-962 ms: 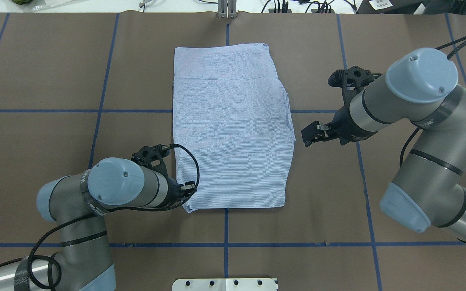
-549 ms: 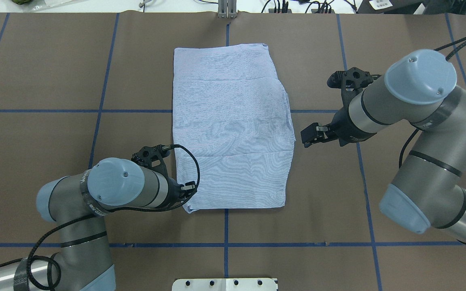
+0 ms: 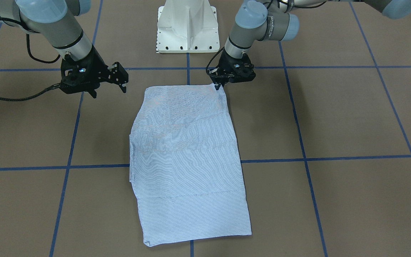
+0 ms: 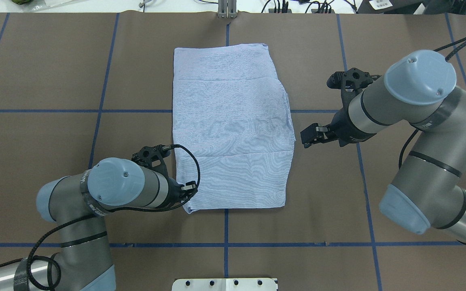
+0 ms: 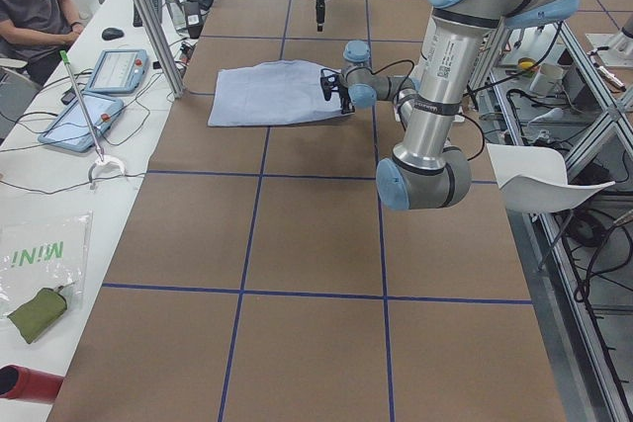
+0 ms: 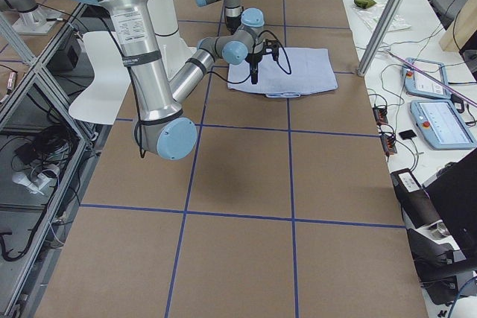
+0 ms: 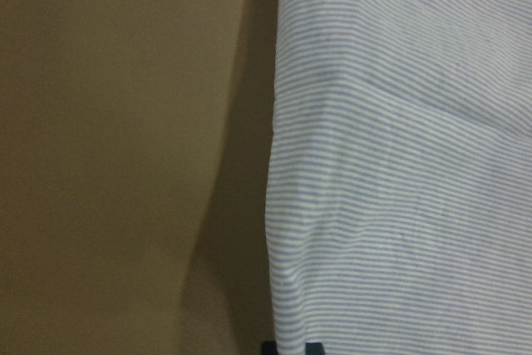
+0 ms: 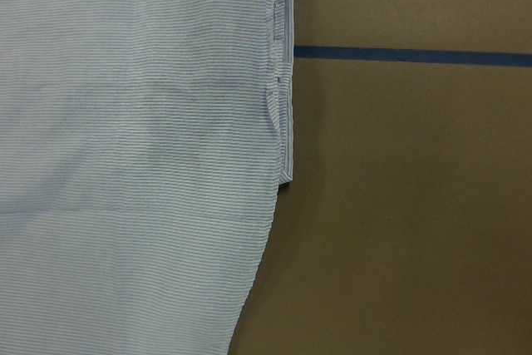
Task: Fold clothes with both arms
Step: 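Move the right gripper to the shirt corner nearest the robot on its side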
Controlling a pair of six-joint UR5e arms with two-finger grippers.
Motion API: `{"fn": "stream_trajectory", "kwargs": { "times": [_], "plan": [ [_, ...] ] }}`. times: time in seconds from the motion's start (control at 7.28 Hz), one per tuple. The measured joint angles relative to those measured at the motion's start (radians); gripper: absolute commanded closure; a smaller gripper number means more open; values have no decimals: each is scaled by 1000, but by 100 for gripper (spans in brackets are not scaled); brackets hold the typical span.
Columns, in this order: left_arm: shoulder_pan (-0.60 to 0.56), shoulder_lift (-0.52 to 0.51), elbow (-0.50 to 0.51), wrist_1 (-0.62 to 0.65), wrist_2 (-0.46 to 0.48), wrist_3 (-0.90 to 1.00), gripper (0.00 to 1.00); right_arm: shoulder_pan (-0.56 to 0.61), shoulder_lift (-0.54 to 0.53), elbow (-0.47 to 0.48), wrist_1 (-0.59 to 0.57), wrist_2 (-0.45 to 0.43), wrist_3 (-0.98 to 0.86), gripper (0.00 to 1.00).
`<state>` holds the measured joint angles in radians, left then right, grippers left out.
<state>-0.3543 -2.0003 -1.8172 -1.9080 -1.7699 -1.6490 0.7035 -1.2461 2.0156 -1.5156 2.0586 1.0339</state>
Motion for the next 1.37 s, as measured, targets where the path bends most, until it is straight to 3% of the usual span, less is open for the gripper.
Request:
{"fn": "stream_trajectory", "kwargs": {
  "times": [0.27,0.41,0.96,1.37],
  "plan": [
    [1,0,-1,2,1,0,80,-1,-1,0,0,0,0,0],
    [2,0,-1,3,0,-1,100,-2,-1,0,0,0,1,0],
    [5,0,-64,60,-5,-2,100,-49,6,-1,1,-29,97,0],
    [6,1,-87,94,-8,0,100,-230,66,-27,0,-195,378,0]
  ]
}}
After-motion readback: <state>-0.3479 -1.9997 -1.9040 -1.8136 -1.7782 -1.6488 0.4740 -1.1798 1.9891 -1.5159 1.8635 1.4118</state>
